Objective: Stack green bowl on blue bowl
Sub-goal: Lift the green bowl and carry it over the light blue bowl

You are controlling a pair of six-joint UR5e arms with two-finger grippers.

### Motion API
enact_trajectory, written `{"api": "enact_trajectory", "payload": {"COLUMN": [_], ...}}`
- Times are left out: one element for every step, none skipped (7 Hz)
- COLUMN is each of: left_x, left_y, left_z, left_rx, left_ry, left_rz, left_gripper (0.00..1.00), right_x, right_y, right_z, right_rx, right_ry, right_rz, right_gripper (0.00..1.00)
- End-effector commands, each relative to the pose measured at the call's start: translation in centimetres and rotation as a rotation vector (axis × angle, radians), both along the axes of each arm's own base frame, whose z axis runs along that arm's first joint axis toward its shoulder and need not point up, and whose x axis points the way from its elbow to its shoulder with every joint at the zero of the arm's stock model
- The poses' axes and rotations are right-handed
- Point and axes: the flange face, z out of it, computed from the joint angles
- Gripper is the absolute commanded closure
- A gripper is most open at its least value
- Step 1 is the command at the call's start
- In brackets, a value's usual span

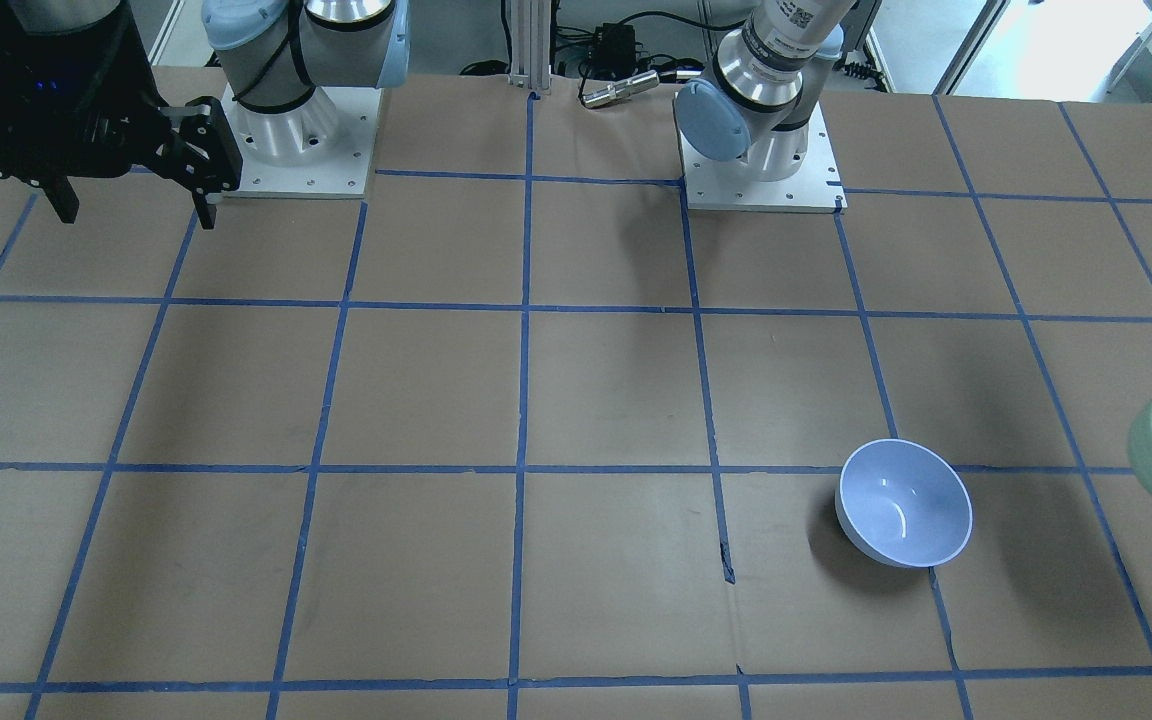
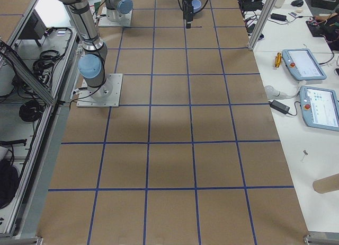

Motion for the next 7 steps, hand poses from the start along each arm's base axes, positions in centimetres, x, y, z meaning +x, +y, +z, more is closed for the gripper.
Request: {"api": "enact_trajectory", "payload": {"left_x": [-10.2,-13.2,-15.8,-17.8,-18.4,-18.5,-18.9], "left_y": [-2.4,-3.0,-2.8,-2.1,-1.0,-0.8,-0.1], "left_z": [1.1,1.0,-0.4,-2.1,-3.7,-4.8,-6.3], "left_rx": [0.024,0.033,0.064,0.095,0.118,0.092,0.105], "left_ry": [-0.008,0.0,-0.002,0.014,0.023,0.014,0.021], "left_rz": [0.017,0.041,0.065,0.124,0.142,0.144,0.159], "left_gripper": [1.0,1.0,1.0,1.0,1.0,1.0,1.0], "right_x": [0.0,0.0,0.0,0.0,0.0,0.0,0.0], "right_y": [0.0,0.0,0.0,0.0,0.0,0.0,0.0], "right_z": [0.0,0.0,0.0,0.0,0.0,0.0,0.0], "right_rx": [0.0,0.0,0.0,0.0,0.0,0.0,0.0], "right_ry": [0.0,0.0,0.0,0.0,0.0,0.0,0.0], "right_rz": [0.0,0.0,0.0,0.0,0.0,0.0,0.0], "right_gripper": [0.0,0.0,0.0,0.0,0.0,0.0,0.0]}}
